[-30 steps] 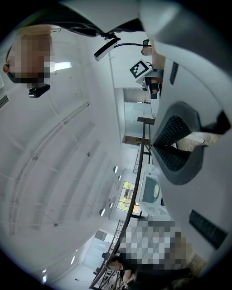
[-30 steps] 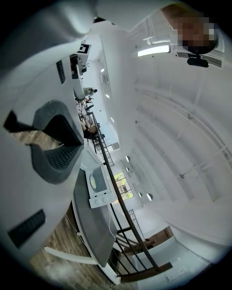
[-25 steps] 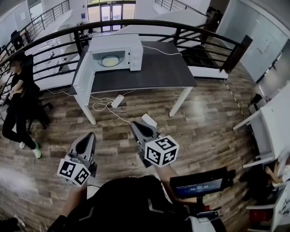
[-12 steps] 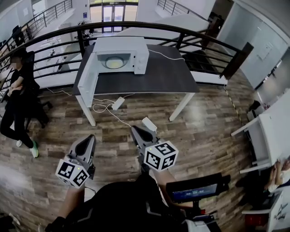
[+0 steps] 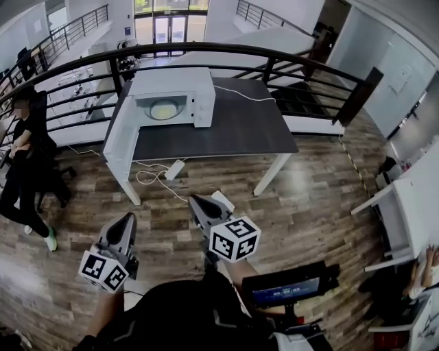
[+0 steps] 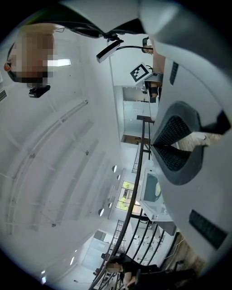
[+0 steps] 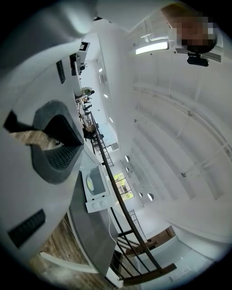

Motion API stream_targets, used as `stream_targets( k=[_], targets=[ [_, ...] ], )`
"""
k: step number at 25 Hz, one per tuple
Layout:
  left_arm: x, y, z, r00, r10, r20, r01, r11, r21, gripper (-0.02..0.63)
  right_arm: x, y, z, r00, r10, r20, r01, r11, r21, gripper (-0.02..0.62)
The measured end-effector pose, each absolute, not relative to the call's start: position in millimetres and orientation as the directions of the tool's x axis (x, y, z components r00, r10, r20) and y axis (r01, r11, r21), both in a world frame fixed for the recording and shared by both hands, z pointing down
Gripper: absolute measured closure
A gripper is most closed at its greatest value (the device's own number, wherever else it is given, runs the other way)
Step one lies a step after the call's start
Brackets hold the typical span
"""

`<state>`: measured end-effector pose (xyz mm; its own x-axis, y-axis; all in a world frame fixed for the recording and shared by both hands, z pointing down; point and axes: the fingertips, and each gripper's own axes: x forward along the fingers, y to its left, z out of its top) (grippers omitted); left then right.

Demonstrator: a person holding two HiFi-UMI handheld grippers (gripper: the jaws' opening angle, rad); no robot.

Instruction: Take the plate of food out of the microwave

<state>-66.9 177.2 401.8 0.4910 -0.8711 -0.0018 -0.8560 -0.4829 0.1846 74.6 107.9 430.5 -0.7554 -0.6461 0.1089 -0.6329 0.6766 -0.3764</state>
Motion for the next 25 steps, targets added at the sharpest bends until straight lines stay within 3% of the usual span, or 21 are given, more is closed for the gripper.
stream_targets(
  k=[25],
  targets=[
    [36.7, 4.5, 403.6, 0.390, -0.920, 0.043, -0.909, -0.377, 0.176, 0.601, 167.1, -69.2, 432.5, -0.841, -0.534, 0.084, -0.522, 0.762, -0.384, 0.606]
  ],
)
